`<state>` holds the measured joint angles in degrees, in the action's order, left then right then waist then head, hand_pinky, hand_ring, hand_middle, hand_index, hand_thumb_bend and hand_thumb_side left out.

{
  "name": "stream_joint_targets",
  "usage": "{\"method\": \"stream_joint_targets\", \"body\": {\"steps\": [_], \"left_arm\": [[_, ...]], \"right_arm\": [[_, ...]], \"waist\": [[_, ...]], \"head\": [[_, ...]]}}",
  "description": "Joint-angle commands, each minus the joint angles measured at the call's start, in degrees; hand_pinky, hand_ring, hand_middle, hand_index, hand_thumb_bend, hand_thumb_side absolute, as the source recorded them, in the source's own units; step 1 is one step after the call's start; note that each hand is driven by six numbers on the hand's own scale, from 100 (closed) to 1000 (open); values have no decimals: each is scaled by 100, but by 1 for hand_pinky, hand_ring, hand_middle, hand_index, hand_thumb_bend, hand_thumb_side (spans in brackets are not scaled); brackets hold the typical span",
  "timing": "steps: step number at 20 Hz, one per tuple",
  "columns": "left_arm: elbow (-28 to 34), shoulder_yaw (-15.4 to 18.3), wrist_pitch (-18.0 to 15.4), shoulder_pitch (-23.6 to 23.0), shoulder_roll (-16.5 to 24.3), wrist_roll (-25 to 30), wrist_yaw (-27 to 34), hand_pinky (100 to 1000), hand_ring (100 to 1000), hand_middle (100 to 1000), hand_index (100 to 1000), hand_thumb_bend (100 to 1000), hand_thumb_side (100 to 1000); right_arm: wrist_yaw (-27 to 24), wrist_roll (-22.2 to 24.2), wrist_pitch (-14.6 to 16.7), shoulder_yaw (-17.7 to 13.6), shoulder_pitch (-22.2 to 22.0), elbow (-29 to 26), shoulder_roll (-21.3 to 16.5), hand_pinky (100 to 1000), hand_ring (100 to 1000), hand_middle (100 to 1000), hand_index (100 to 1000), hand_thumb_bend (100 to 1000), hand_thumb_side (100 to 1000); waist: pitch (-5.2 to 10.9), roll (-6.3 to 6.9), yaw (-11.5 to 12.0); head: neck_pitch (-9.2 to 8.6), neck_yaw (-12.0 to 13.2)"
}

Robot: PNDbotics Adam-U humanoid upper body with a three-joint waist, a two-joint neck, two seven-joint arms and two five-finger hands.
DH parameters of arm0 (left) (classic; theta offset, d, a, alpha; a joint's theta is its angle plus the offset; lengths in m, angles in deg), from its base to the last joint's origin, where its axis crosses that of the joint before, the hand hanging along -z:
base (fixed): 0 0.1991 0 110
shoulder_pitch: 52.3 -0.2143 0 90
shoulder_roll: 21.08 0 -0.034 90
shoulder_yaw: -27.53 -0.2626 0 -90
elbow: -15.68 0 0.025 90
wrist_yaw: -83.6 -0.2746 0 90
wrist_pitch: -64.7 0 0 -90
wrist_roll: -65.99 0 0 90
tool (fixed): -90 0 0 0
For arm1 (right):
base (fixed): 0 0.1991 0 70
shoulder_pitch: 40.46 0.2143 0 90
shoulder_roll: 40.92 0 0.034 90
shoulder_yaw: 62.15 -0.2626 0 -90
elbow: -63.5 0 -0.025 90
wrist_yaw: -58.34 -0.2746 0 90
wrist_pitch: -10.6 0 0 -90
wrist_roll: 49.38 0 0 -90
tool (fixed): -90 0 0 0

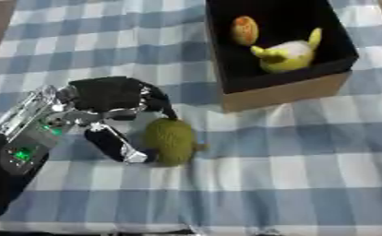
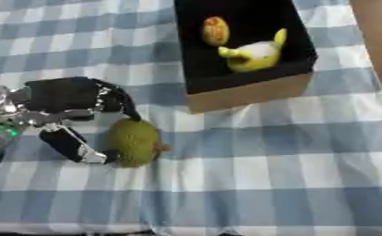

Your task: Pick up objects on the table and place them in the box.

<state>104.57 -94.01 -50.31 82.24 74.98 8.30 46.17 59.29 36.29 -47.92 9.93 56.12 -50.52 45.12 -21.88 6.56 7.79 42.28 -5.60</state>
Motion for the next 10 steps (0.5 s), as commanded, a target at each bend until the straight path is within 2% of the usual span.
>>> {"method": "stream_joint_targets", "body": {"steps": [1, 6, 7, 9, 10], "left_arm": [[-28, 22, 6, 43, 10, -27, -88, 732, 808, 705, 837, 234, 407], [-217, 92, -44, -29, -109, -353, -476, 703, 783, 668, 802, 193, 261], [-251, 97, -70, -44, -126, -425, -543, 690, 772, 649, 786, 157, 226], [-284, 101, -112, -61, -143, -561, -602, 666, 749, 613, 752, 100, 204], [-270, 103, -128, -62, -140, -626, -582, 655, 739, 600, 739, 100, 202]], "right_arm": [[-6, 13, -2, 1, 51, -58, -69, 957, 1000, 412, 989, 100, 470], [-15, 22, -3, 8, 64, -58, -60, 956, 1000, 412, 989, 100, 470], [-16, 25, -5, 10, 64, -58, -59, 956, 1000, 412, 989, 100, 470], [-17, 31, -5, 13, 66, -58, -59, 956, 1000, 412, 989, 100, 470], [-17, 32, -6, 13, 65, -58, -60, 956, 1000, 412, 989, 100, 470]], "waist": [[164, -34, -8], [158, -42, -27], [157, -43, -28], [155, -43, -28], [155, -41, -26]], "head": [[4, 25], [-1, 32], [2, 34], [5, 33], [8, 32]]}}
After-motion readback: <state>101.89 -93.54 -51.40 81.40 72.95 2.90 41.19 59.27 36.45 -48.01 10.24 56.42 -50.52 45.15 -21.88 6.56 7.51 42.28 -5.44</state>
